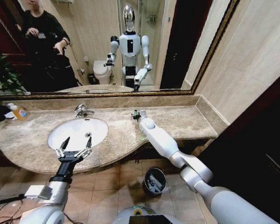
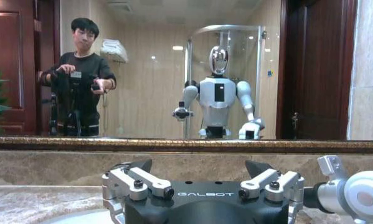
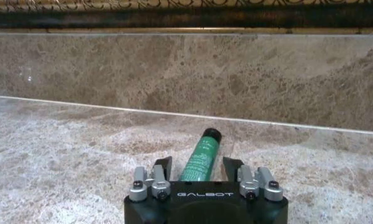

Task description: Pick up the trash from the sink and place it in the trash bin.

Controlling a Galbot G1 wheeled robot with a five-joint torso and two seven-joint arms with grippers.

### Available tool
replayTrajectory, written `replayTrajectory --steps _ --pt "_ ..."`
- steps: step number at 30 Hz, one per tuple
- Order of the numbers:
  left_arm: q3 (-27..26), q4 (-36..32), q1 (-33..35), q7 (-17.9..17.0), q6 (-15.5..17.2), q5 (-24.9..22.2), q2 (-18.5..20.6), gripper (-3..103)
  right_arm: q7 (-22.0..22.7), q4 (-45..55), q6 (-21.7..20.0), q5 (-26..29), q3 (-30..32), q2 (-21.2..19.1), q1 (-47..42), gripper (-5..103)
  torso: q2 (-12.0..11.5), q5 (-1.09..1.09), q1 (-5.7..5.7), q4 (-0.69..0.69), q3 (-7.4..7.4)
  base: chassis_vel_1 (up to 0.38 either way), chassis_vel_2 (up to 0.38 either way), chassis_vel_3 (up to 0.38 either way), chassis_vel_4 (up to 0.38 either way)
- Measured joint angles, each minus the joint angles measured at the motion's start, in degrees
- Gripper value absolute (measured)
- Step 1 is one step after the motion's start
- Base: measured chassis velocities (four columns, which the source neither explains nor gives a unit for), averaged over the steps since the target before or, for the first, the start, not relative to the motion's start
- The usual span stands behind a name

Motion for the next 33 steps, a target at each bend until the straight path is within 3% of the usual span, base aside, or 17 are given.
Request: replayTrajectory --steps 12,20,24,30,33 --pt "0.00 0.00 0.00 0.00 0.00 0.00 0.00 100 1.35 -0.30 0.67 -0.47 0.23 -0.03 -0.37 54 0.00 0.00 0.00 0.00 0.00 0.000 0.000 0.000 0.000" --pt "0.00 0.00 0.00 0.00 0.00 0.00 0.00 100 2.06 0.67 0.53 -0.92 -0.07 -0.03 -1.15 35 0.00 0.00 0.00 0.00 0.00 0.000 0.000 0.000 0.000" --pt "0.00 0.00 0.00 0.00 0.00 0.00 0.00 100 2.07 2.41 0.53 -1.13 -0.41 -0.32 -1.77 15 0.00 0.00 0.00 0.00 0.00 0.000 0.000 0.000 0.000" --pt "0.00 0.00 0.00 0.00 0.00 0.00 0.00 100 2.33 6.28 0.58 -0.94 -0.85 -1.73 -2.39 10 0.00 0.00 0.00 0.00 0.00 0.000 0.000 0.000 0.000" --pt "0.00 0.00 0.00 0.00 0.00 0.00 0.00 100 3.37 12.85 0.23 0.29 -1.49 -4.42 -3.17 10 0.00 0.00 0.00 0.01 0.00 0.000 0.000 0.000 0.000"
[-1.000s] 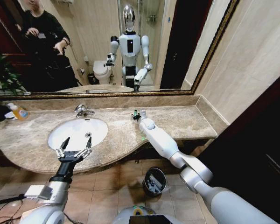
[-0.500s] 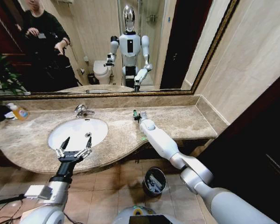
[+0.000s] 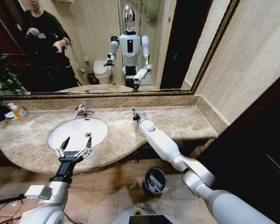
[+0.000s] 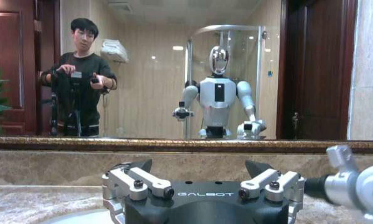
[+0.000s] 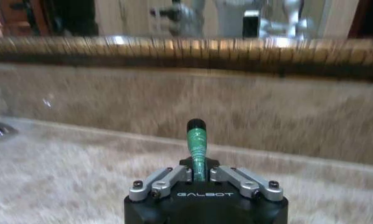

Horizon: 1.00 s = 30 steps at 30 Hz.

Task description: Pick up the trash from the sink and place it in the trash bin.

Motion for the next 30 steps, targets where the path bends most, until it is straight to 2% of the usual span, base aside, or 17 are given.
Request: replayTrajectory --steps 6,9,10,14,15,17,18,19,22,24,26,29,30 --pt "0.00 0.00 0.00 0.00 0.00 0.00 0.00 100 1.71 9.26 0.08 0.82 0.30 -4.16 -2.94 10 0.00 0.01 0.00 0.00 0.00 0.000 0.000 0.000 0.000" --pt "0.00 0.00 0.00 0.00 0.00 0.00 0.00 100 0.99 17.78 0.58 2.48 1.06 -9.51 -7.09 10 0.00 0.00 0.00 -0.01 0.00 0.000 0.000 0.000 0.000" --pt "0.00 0.00 0.00 0.00 0.00 0.00 0.00 100 0.99 17.78 0.58 2.48 1.06 -9.51 -7.09 10 0.00 0.00 0.00 -0.01 0.00 0.000 0.000 0.000 0.000" --pt "-0.01 0.00 -0.01 -0.02 0.00 0.00 -0.01 100 -1.02 31.07 2.06 7.59 4.37 -16.79 -15.23 10 0.00 0.00 0.00 -0.01 0.00 0.000 0.000 0.000 0.000" --pt "-0.01 0.00 -0.01 -0.02 0.00 0.00 -0.01 100 -1.02 31.07 2.06 7.59 4.37 -16.79 -15.23 10 0.00 0.00 0.00 -0.01 0.00 0.000 0.000 0.000 0.000" --pt "0.01 0.00 0.00 0.03 0.00 0.00 0.00 100 -1.70 37.49 2.92 9.01 6.46 -20.43 -20.23 10 0.00 0.02 0.00 0.00 -0.01 0.000 0.000 0.000 0.000" --pt "0.01 0.00 0.00 0.03 0.00 0.00 0.01 100 -2.22 41.10 3.78 9.14 7.79 -22.67 -23.99 10 0.00 0.01 0.00 0.00 -0.01 0.000 0.000 0.000 0.000" --pt "0.01 0.00 0.00 0.03 0.00 0.00 0.01 100 -2.22 41.10 3.78 9.14 7.79 -22.67 -23.99 10 0.00 0.01 0.00 0.00 -0.01 0.000 0.000 0.000 0.000" --pt "0.00 0.00 0.00 0.01 0.00 0.01 0.00 100 -2.74 48.20 6.53 7.60 11.23 -26.68 -34.65 10 0.01 0.01 -0.01 -0.02 -0.01 0.000 0.000 0.000 0.000" --pt "0.01 0.00 0.00 0.03 0.00 0.00 0.01 100 -3.13 52.00 6.86 6.42 14.59 -27.31 -41.37 10 0.00 0.02 -0.01 -0.02 -0.01 0.000 0.000 0.000 0.000" --pt "0.00 0.00 0.00 -0.01 0.00 0.00 0.00 100 -3.35 53.41 6.89 6.03 15.98 -27.35 -43.91 10 0.01 0.02 -0.01 -0.01 -0.01 0.000 0.000 0.000 0.000" --pt "0.00 0.00 0.00 0.00 0.00 0.00 0.00 100 -5.45 57.79 8.38 3.00 21.53 -26.47 -55.25 10 0.00 0.02 -0.01 -0.01 -0.01 0.000 0.000 0.000 0.000" --pt "0.00 0.00 0.00 0.00 0.00 0.00 0.00 100 -5.45 57.79 8.38 3.00 21.53 -26.47 -55.25 10 0.00 0.02 -0.01 -0.01 -0.01 0.000 0.000 0.000 0.000"
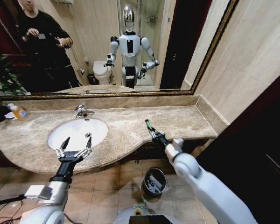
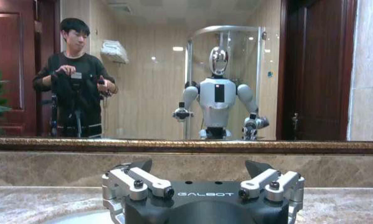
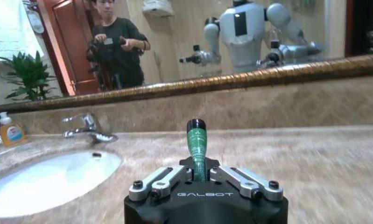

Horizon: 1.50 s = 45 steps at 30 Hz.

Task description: Pick up the trash from the sink and place it in the trash bin.

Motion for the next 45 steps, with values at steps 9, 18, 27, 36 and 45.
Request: replayTrajectory --steps 9,18,27,36,45 --pt "0.00 0.00 0.00 0.00 0.00 0.00 0.00 100 -10.33 -5.31 10.79 -12.01 9.81 7.24 -18.45 10 0.00 -0.01 0.01 -0.01 0.01 0.000 0.000 0.000 0.000" --pt "0.00 0.00 0.00 0.00 0.00 0.00 0.00 100 -13.99 -20.97 17.25 -20.02 6.51 11.56 -17.23 10 -0.01 -0.01 0.01 0.01 0.01 0.000 0.000 0.000 0.000" --pt "0.00 0.00 0.00 0.00 0.00 0.00 0.00 100 -11.00 -35.13 16.00 -23.51 1.56 17.62 -11.22 10 -0.01 -0.02 0.01 0.01 0.01 0.000 0.000 0.000 0.000" --pt "0.00 0.00 0.00 0.00 0.00 0.00 0.00 100 -10.43 -46.84 18.49 -25.20 1.64 20.78 -7.88 10 -0.01 -0.03 0.01 0.00 0.01 0.000 0.000 0.000 0.000" --pt "0.00 0.00 0.00 0.00 0.00 0.00 0.00 100 -8.34 -49.32 20.22 -25.43 1.68 21.16 -6.84 27 -0.01 -0.02 0.02 0.01 0.01 0.000 0.000 0.000 0.000"
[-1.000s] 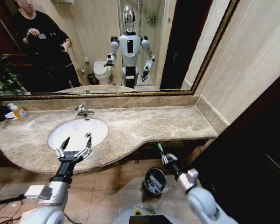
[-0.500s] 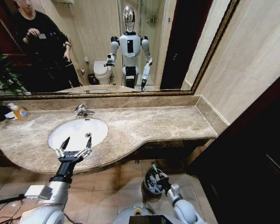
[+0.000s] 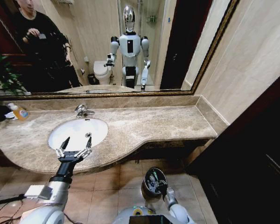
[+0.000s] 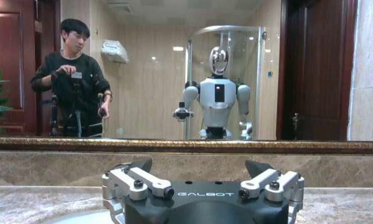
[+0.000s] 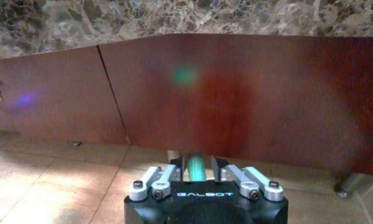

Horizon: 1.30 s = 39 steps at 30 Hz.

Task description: Pick up the trash from the sink and place it in the trash bin.

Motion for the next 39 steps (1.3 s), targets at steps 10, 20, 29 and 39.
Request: replayTrajectory --steps 10,20,29,39 --pt "0.00 0.00 0.00 0.00 0.00 0.00 0.00 100 0.99 0.48 0.02 0.25 0.06 -0.31 -0.02 65 0.00 0.00 0.00 0.00 0.00 0.000 0.000 0.000 0.000" --pt "0.00 0.00 0.00 0.00 0.00 0.00 0.00 100 1.08 1.87 -0.02 1.41 -0.03 -0.34 -0.58 99 0.00 0.01 0.00 0.00 0.00 0.000 0.000 0.000 0.000" --pt "0.00 0.00 0.00 0.00 0.00 0.00 0.00 100 1.76 8.72 -1.17 7.94 1.45 -3.21 -1.52 100 0.00 0.02 0.00 0.00 0.00 0.000 0.000 0.000 0.000" --pt "0.00 0.00 0.00 0.00 0.00 0.00 0.00 100 1.95 23.46 -6.06 13.15 12.75 -3.15 -2.75 100 0.00 0.00 0.00 0.00 0.00 0.000 0.000 0.000 0.000"
